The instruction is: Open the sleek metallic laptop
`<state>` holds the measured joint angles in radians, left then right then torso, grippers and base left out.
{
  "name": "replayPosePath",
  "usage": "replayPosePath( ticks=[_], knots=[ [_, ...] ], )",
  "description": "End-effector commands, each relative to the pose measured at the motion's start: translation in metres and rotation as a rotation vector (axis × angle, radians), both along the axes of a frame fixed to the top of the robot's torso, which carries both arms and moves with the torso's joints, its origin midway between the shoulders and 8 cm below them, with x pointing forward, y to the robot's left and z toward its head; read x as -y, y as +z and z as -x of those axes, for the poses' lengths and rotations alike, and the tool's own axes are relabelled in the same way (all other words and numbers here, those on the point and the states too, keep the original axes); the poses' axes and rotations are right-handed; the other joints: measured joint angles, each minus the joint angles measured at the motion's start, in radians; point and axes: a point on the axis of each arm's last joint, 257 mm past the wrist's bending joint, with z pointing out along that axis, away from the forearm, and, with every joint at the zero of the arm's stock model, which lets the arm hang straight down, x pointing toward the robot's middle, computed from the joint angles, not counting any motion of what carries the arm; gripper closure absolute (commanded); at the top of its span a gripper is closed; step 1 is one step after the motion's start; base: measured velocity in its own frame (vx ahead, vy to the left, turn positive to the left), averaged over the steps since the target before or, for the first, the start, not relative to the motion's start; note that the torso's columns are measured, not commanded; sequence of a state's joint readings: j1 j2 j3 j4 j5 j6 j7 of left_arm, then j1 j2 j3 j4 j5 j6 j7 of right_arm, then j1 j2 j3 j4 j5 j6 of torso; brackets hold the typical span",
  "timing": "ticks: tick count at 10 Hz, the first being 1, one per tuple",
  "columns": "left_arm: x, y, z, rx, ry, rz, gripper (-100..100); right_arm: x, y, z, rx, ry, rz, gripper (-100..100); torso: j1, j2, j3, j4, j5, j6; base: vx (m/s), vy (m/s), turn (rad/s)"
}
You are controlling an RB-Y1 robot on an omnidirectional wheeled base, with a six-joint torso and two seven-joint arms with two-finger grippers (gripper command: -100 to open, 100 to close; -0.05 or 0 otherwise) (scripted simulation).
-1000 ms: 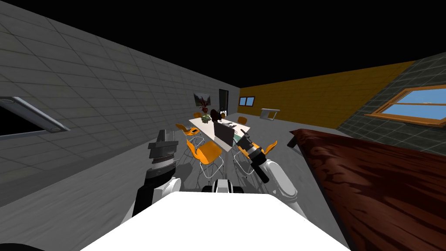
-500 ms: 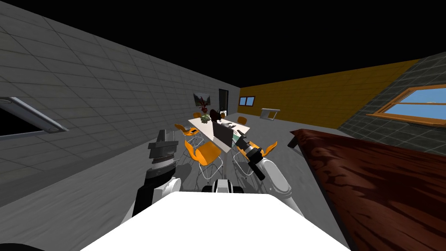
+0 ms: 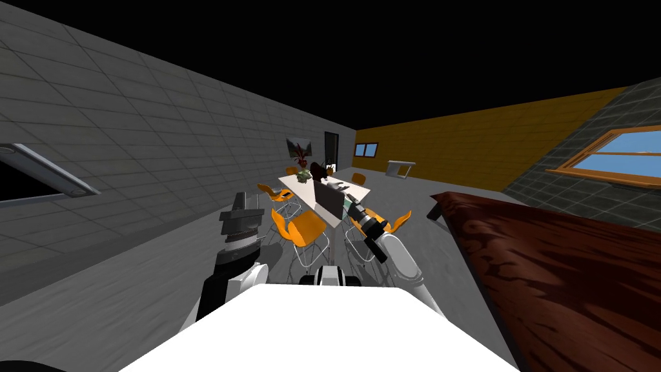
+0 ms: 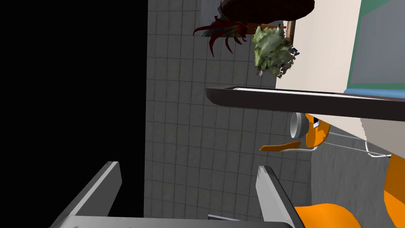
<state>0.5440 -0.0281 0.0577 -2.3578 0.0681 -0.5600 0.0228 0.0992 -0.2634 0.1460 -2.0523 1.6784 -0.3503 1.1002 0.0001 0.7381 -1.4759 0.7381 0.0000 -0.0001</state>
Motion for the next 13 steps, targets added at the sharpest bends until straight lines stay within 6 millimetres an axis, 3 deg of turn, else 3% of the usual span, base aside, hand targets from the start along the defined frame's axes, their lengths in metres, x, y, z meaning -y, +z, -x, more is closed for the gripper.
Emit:
replayPosePath(
  ticks=[1, 10, 13],
  knots=[
    [0.000, 0.000, 0.000, 0.000, 0.000, 0.000, 0, -0.006, -0.008, -0.006, 0.041, -0.020, 0.116, -100, 0.000, 0.000, 0.000, 0.000, 0.000, 0.000, 0.028, -0.030, 0.007],
    [0.000, 0.000, 0.000, 0.000, 0.000, 0.000, 0, -0.021, -0.036, -0.024, 0.182, -0.064, 0.502, -100, 0.000, 0.000, 0.000, 0.000, 0.000, 0.000, 0.029, -0.031, 0.008],
    [0.000, 0.000, 0.000, 0.000, 0.000, 0.000, 0, -0.018, -0.030, -0.028, 0.189, -0.058, 0.512, -100, 0.001, 0.001, 0.001, 0.000, 0.000, 0.000, 0.029, 0.014, -0.015]
  ],
)
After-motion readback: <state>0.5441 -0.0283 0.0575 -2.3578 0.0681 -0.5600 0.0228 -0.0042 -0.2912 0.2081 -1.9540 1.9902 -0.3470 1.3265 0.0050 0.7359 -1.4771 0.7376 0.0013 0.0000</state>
